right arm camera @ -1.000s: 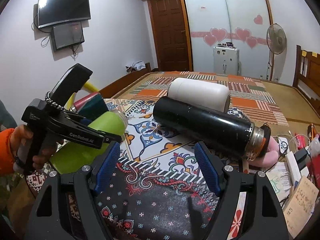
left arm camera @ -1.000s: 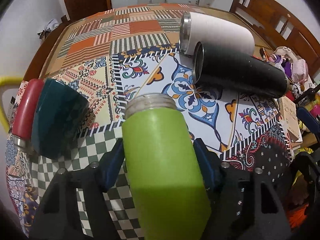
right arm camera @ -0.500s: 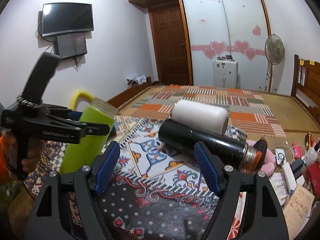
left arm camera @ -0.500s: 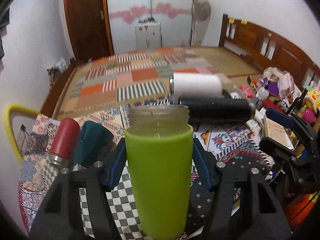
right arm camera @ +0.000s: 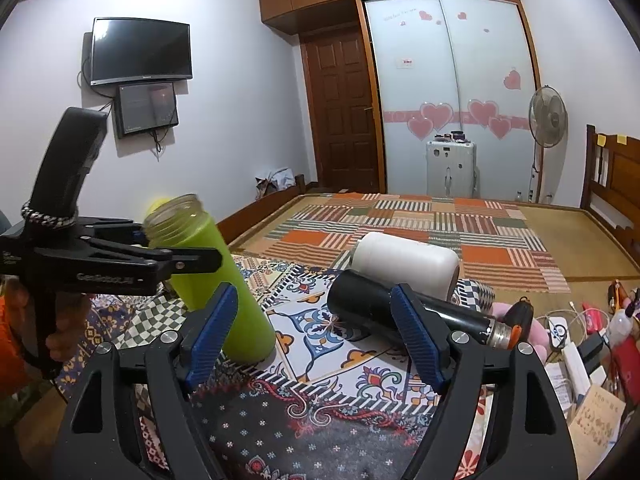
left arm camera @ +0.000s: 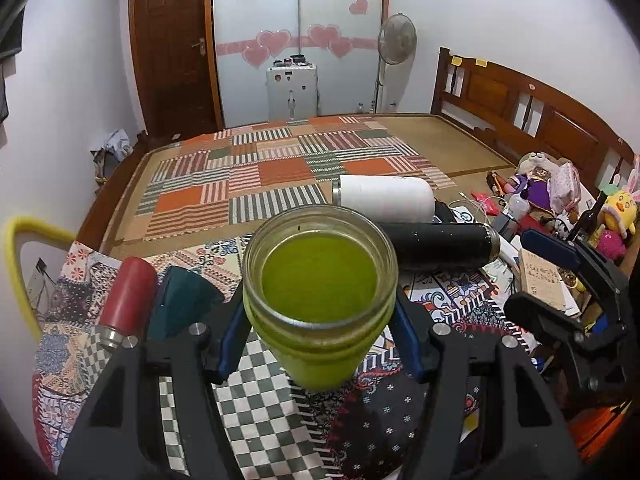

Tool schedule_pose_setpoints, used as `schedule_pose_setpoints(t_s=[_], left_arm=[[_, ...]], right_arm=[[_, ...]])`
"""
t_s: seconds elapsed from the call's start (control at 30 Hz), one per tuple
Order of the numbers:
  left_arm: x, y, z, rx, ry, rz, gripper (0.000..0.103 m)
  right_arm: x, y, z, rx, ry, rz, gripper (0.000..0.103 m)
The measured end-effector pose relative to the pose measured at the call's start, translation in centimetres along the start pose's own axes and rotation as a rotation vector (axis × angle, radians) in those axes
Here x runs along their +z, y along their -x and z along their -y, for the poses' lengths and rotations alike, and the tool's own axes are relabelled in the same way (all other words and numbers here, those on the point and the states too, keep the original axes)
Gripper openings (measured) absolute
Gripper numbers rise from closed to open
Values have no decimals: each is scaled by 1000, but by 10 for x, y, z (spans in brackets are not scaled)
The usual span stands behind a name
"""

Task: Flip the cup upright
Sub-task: 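Lower the upright lime green bottle onto the bed and open the left tool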

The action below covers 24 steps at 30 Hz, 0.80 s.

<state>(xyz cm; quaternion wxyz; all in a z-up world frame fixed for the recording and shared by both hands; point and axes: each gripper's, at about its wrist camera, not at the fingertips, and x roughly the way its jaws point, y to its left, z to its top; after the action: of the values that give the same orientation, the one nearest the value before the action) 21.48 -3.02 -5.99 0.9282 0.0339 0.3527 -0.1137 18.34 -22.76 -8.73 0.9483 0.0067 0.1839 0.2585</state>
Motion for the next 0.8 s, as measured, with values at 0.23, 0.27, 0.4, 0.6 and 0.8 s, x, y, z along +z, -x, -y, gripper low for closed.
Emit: schedule_pose_setpoints(t_s=[0.23,0.27,0.4,0.6,0.8], left_arm=[[-7,-3,4,-2,-2,13,63],[-7,-3,4,3,1,19,63],[-7,-7,1,11,31,35,63],[-9,-7,6,40,5,40,64],[-22,21,1,7,45,57,64]], right_arm=[[-1,2,-3,2,8,1,77],[-1,2,-3,2,9,2,77],[-2,3,-5,-3,13,4,77],[0,7,-6,-8,7,4,77],[4,18,-13,-11,2,12,77]])
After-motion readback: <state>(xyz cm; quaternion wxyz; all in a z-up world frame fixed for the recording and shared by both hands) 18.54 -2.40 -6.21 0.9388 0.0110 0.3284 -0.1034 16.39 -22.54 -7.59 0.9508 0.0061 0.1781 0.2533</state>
